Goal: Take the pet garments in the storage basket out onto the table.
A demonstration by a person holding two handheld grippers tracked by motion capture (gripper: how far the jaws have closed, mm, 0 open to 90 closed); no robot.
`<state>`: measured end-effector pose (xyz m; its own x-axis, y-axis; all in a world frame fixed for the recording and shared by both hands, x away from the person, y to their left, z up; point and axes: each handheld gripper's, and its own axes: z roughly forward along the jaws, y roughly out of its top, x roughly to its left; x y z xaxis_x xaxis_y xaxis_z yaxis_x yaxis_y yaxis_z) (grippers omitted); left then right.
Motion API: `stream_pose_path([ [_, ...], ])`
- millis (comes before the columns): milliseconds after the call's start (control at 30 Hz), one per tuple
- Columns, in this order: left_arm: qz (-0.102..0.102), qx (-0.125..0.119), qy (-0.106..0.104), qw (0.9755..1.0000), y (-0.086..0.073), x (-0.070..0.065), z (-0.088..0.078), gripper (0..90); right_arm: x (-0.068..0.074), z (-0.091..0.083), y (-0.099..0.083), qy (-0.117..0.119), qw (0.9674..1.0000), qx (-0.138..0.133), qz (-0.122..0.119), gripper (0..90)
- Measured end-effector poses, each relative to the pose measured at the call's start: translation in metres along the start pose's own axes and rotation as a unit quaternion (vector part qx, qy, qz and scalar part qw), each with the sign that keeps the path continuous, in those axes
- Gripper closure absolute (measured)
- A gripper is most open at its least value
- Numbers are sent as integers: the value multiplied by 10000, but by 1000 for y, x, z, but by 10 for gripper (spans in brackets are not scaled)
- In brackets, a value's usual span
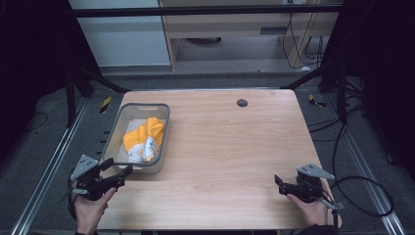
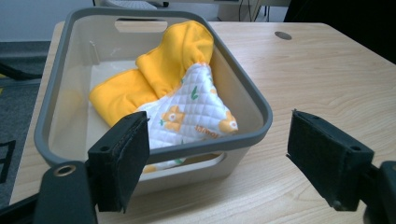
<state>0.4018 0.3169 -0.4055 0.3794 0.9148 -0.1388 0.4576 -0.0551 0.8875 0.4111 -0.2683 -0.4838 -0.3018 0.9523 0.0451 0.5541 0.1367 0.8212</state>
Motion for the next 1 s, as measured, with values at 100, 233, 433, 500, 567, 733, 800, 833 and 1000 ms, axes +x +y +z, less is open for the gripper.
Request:
stream_pose_path([
  [100,51,3,-12,10000,5,-2,2,206,0,0,0,-11,10000,-20,-16,103],
  [233,78,-23,-59,9999,12,-3,3,206,0,-1,1,-44,10000,-75,-31,120],
  [433,125,-62,-87,9999,24,-4,8,206,0,-2,2,-59,9999,-109,-14,144],
  [500,129,-89,-109,9998,28,-3,9,206,0,-2,2,-57,9999,-116,0,151],
  [567,125,-98,-122,9998,31,-2,9,206,0,-3,3,-102,9998,-153,-5,160],
  [733,106,-63,-105,9999,38,1,12,207,-2,-3,4,-78,9998,-200,29,165],
  [800,100,-63,-96,9999,40,2,13,207,-1,-3,3,-68,9998,-164,26,167],
  [833,100,-63,-96,9999,40,2,13,207,-1,-3,3,-68,9998,-164,26,167],
  [1000,150,5,-48,9999,50,4,20,208,-1,-3,4,-40,9999,-165,9,175],
])
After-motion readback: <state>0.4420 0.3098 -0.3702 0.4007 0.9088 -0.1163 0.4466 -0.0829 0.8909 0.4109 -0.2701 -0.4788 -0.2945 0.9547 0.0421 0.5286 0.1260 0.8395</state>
